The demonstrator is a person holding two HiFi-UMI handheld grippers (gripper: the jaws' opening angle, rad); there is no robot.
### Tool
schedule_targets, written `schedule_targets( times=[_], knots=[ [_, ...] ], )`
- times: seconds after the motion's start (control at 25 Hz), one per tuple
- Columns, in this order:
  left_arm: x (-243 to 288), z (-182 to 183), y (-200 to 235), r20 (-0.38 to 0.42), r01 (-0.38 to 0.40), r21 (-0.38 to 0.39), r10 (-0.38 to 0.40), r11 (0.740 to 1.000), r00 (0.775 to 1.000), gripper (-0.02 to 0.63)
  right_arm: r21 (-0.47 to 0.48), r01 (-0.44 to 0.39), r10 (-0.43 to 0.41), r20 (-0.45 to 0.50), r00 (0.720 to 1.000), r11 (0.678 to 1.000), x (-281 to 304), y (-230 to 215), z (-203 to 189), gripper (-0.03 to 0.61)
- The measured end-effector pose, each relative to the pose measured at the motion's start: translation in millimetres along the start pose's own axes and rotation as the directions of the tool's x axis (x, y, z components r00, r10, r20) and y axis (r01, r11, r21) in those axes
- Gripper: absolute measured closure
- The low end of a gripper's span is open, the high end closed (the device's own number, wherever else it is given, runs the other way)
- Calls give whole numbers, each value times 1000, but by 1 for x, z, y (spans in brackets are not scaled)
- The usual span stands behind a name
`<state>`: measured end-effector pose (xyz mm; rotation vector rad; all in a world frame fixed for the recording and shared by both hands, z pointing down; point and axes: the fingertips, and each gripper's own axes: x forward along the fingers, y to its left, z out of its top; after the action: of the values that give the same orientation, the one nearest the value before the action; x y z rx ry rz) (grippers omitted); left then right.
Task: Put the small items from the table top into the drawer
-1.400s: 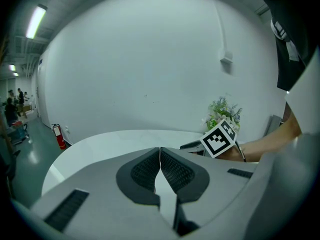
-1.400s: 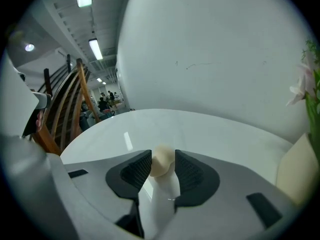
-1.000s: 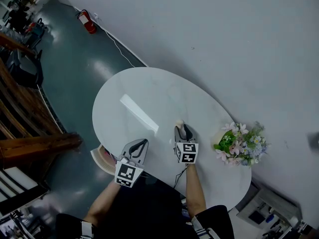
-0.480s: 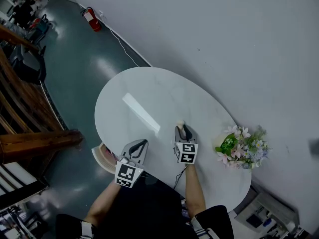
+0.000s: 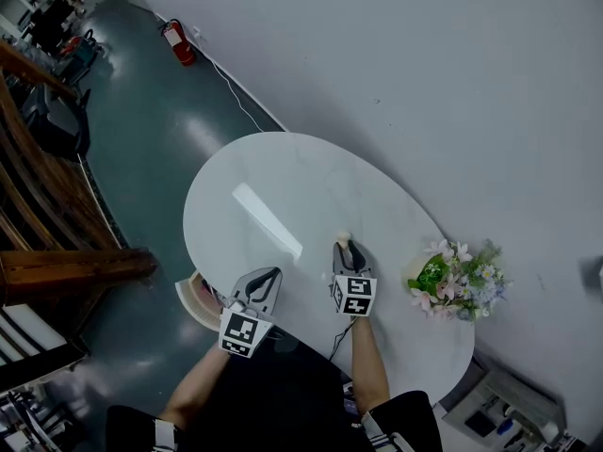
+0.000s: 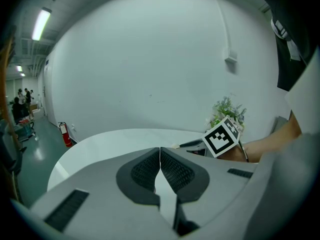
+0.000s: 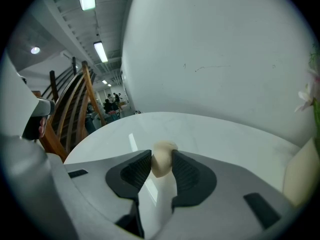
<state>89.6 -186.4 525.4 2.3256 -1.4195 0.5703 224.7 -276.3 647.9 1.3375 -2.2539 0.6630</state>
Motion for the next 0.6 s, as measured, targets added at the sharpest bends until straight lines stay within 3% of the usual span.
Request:
schedule_targets(
  times=[0.6],
  knots=[
    [-55,-7,5,75,-38,-17,40,999,996,594,-51,-98,105,154,982,994,-66,75,53,433]
  ],
)
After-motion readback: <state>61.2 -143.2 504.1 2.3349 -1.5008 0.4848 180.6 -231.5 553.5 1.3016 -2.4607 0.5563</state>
